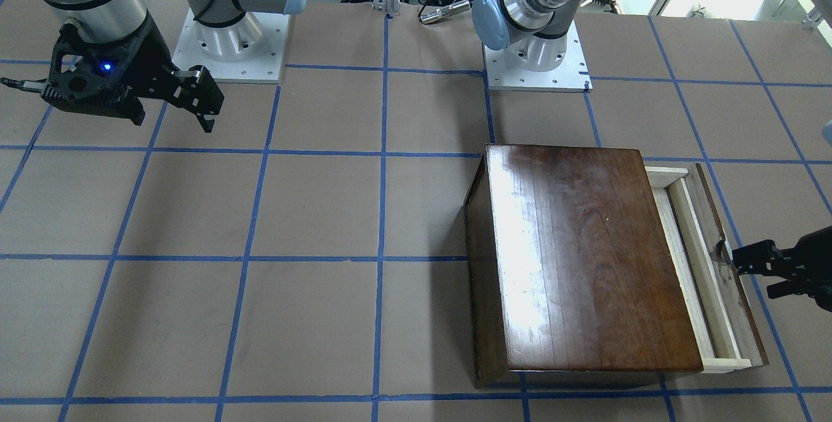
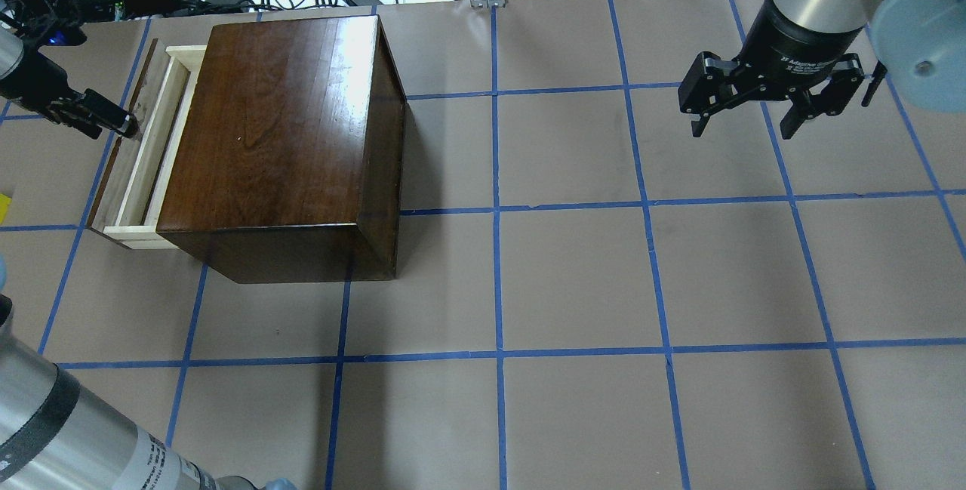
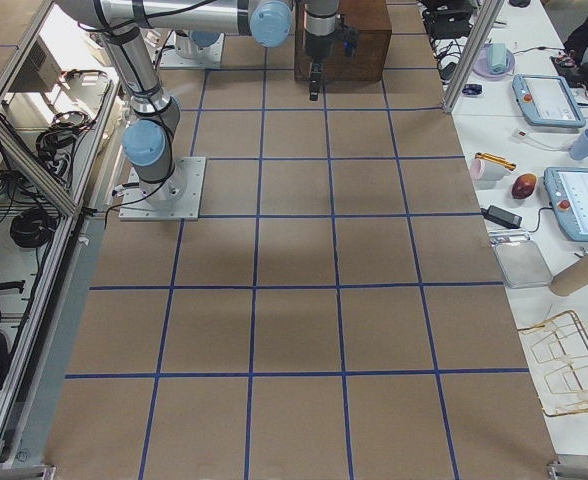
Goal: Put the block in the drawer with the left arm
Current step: 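Keep pulling the drawer farther open with the left gripper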
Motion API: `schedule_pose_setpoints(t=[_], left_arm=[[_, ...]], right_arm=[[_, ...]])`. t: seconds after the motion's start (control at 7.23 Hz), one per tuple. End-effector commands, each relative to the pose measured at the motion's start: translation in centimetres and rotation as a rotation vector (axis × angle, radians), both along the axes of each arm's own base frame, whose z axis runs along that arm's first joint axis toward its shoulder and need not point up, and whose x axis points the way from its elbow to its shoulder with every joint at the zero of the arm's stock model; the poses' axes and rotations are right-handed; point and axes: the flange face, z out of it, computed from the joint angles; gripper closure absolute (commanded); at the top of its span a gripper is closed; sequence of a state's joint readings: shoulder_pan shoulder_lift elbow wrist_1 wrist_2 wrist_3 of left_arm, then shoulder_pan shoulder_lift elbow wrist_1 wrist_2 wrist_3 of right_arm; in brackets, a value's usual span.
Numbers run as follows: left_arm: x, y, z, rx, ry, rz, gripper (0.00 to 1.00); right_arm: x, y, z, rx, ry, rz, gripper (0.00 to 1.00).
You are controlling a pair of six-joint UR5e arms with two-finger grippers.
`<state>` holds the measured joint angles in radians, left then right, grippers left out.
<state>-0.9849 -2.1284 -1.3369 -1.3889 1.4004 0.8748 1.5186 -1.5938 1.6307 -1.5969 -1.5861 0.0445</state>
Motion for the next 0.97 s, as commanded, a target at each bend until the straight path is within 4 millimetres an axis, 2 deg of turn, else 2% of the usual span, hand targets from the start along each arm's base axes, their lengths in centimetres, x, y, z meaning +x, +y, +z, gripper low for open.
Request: schedule_pose_setpoints(t=[0.0, 0.83], left_arm=[[0.04, 0.00, 0.13, 0.001, -0.003, -0.003, 0.00], [0.21, 0.18, 0.34, 0.003, -0.013, -0.032, 0.00]], right_arm=[[0.00, 0.00, 0.00, 0.000, 0.000, 0.000, 0.00], [0.00, 0.00, 0.00, 0.000, 0.000, 0.000, 0.00]])
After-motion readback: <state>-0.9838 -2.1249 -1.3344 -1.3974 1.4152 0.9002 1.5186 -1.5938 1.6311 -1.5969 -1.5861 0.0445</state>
